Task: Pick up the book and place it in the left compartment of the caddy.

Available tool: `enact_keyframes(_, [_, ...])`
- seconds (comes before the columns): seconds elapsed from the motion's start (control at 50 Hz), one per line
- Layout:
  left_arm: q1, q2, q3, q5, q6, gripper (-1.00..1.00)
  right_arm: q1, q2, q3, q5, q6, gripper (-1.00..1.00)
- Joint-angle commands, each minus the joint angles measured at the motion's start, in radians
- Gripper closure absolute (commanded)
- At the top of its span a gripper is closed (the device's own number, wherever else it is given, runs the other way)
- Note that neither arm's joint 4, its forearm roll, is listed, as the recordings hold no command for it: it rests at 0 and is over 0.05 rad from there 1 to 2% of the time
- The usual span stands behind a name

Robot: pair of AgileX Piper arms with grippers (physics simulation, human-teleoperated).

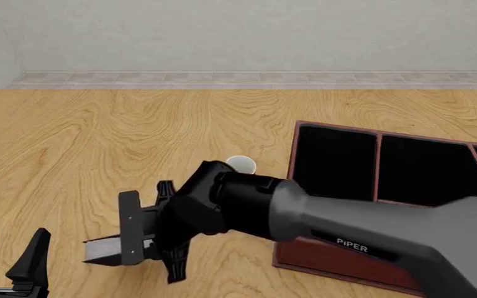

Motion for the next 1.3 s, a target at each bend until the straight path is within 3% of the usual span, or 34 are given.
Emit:
enact_keyframes(0.02, [0.0,0.0,0.002,-0.002,0.0,-1.0,-0.011,-0.066,-0.004,0.026,0.015,1.0])
enact_keyframes(0.24, [0.0,0.0,0.002,-0.002,0.001,-1.0,-0.004,-0.135,0.012,0.053,0.038,1.0])
enact_keyframes(0.36, [0.0,-0.001,0.002,-0.002,0.0,-1.0,0.026,-0.172,-0.001,0.075,0.104,1.0])
enact_keyframes(0.4, [0.0,-0.001,0.002,-0.002,0.001,-1.0,0.02,-0.179,0.003,0.08,0.1,1.0])
enact_keyframes(0.42, [0.0,-0.001,0.002,-0.002,0.0,-1.0,0.037,-0.184,-0.011,0.087,0.14,1.0])
enact_keyframes(0.46, [0.0,0.0,0.002,-0.002,0.001,-1.0,0.028,-0.193,0.003,0.09,0.125,1.0])
enact_keyframes(0.5, [0.0,-0.001,0.002,-0.002,0.001,-1.0,0.055,-0.205,-0.015,0.099,0.194,1.0])
enact_keyframes(0.56, [0.0,-0.001,0.002,-0.002,0.001,-1.0,0.047,-0.209,-0.014,0.106,0.2,1.0])
enact_keyframes(0.64, [0.0,-0.001,0.002,-0.002,0.001,-1.0,0.068,-0.232,-0.04,0.124,0.292,1.0])
enact_keyframes(0.74, [0.0,-0.001,0.002,-0.002,0.001,-1.0,0.039,-0.243,-0.049,0.137,0.312,1.0])
enact_keyframes(0.88, [0.0,-0.001,0.002,-0.002,0.001,-1.0,0.003,-0.263,-0.063,0.174,0.409,1.0])
enact_keyframes(0.92, [0.0,-0.001,0.002,-0.002,0.001,-1.0,0.0,-0.267,-0.076,0.19,0.48,1.0])
enact_keyframes(0.96, [0.0,-0.001,0.002,-0.002,0.0,-1.0,-0.001,-0.268,-0.076,0.195,0.495,1.0])
enact_keyframes(0.98, [0.0,-0.001,0.002,-0.002,0.001,-1.0,-0.01,-0.274,-0.073,0.208,0.55,1.0])
enact_keyframes(1.04, [0.0,0.0,0.002,-0.002,0.001,-1.0,-0.044,-0.277,-0.053,0.217,0.519,1.0])
enact_keyframes(1.12, [0.0,-0.001,0.002,-0.002,0.001,-1.0,-0.074,-0.29,-0.032,0.227,0.563,1.0])
enact_keyframes(1.22, [0.0,-0.001,0.002,-0.002,0.0,-1.0,-0.089,-0.307,-0.022,0.233,0.58,1.0])
enact_keyframes(1.3, [0.0,-0.001,0.002,-0.002,0.001,-1.0,-0.099,-0.33,-0.027,0.24,0.645,1.0])
